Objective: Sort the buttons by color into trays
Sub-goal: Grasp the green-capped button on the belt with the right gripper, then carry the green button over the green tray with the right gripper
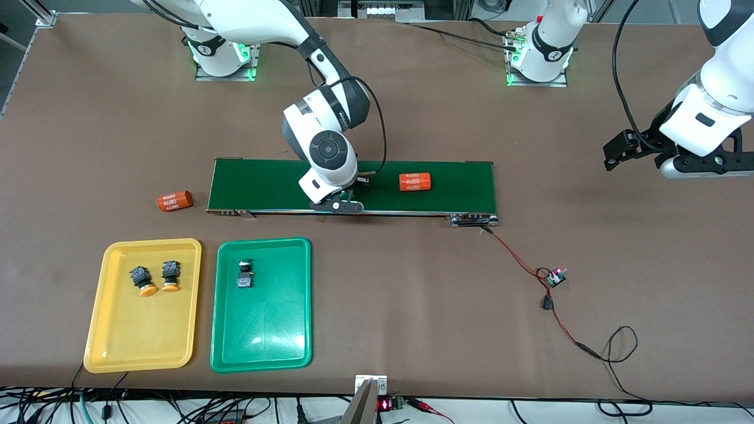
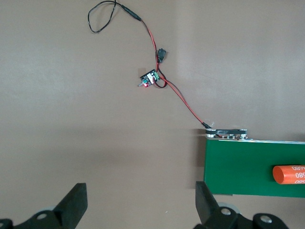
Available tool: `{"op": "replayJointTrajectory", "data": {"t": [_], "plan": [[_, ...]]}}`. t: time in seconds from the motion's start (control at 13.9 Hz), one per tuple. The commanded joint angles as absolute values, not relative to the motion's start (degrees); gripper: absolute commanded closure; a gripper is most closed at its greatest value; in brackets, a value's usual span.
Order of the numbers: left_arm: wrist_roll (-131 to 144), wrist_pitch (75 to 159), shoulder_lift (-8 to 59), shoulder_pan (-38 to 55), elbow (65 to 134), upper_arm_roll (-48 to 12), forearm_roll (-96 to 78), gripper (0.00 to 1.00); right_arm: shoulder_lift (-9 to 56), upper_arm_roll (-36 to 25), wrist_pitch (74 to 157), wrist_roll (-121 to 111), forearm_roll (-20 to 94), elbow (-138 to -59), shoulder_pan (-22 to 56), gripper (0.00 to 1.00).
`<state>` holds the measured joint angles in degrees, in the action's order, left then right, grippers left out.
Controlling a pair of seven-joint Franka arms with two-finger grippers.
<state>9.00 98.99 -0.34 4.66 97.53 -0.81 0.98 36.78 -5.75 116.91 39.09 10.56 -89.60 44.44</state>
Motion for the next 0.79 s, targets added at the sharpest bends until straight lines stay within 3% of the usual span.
{"op": "replayJointTrajectory", "data": {"t": [0.0,0.5,0.72], "plan": [[9.05,97.82,-0.53,4.75,96.77,-1.05,1.85,0.00,34.81,-6.93,116.90,39.38,11.34,-88.52,43.69,0.94],[9.05,97.73,-0.53,4.75,96.68,-1.05,1.93,0.00,34.36,-8.17,117.42,33.42,10.37,-83.86,33.86,0.95],[9.05,97.65,-0.35,5.10,96.16,-1.05,2.02,0.00,37.34,-8.09,118.03,27.18,10.46,-80.52,29.28,0.95]]}}
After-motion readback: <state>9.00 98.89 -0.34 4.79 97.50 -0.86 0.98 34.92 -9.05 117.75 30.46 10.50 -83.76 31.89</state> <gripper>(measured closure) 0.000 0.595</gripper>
